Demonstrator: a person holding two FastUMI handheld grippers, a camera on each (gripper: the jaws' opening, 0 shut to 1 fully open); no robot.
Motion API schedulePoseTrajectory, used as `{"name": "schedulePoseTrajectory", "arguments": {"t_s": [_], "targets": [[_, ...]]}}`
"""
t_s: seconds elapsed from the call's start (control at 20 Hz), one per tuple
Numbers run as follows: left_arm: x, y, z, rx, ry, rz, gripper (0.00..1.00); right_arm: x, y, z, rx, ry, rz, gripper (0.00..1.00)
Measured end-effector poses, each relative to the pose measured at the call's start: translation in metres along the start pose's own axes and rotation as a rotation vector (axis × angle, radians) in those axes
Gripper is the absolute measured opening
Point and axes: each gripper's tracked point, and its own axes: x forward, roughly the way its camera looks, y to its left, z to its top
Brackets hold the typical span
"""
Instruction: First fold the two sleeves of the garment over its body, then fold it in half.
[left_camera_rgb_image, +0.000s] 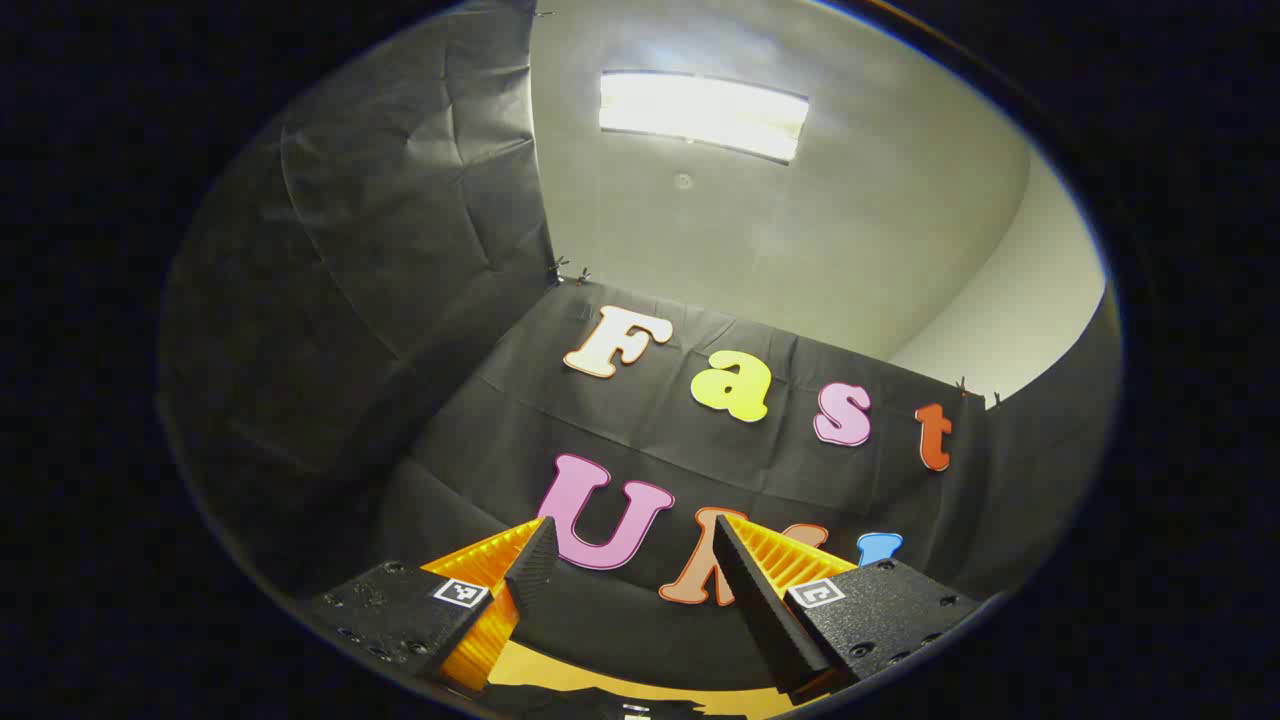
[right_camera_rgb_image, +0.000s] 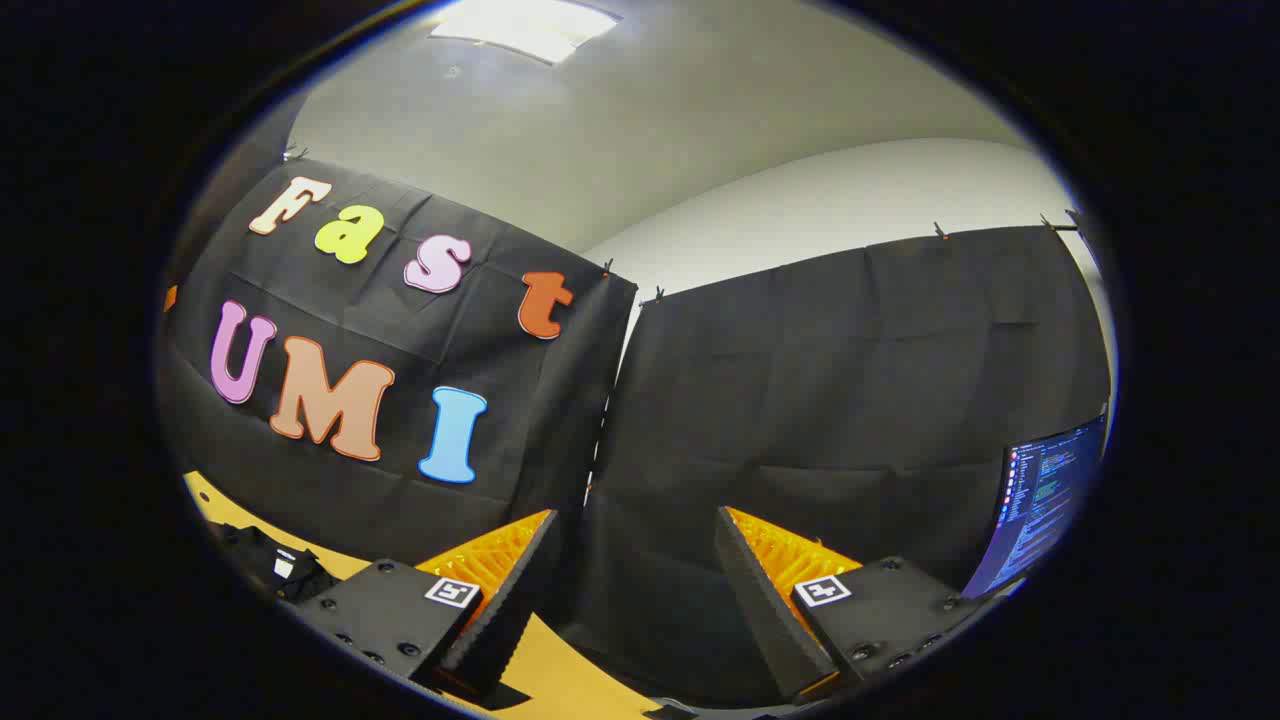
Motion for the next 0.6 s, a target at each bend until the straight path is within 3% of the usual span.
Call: {"name": "schedulePoseTrajectory", "arguments": {"t_s": [0.2, 0.45, 0.6], "targets": [[-0.004, 0.016, -0.003, 0.022, 0.012, 0.031, 0.92, 0.003, 0.021, -0.011, -0.008, 0.034, 0.047, 1.00], [-0.028, 0.062, 0.011, 0.086, 0.038, 0.121, 0.91, 0.021, 0.077, -0.008, 0.001, 0.009, 0.178, 0.98], [-0.038, 0.061, 0.043, 0.107, -0.029, 0.119, 0.92, 0.037, 0.104, -0.008, -0.094, -0.026, 0.206, 0.98]]}}
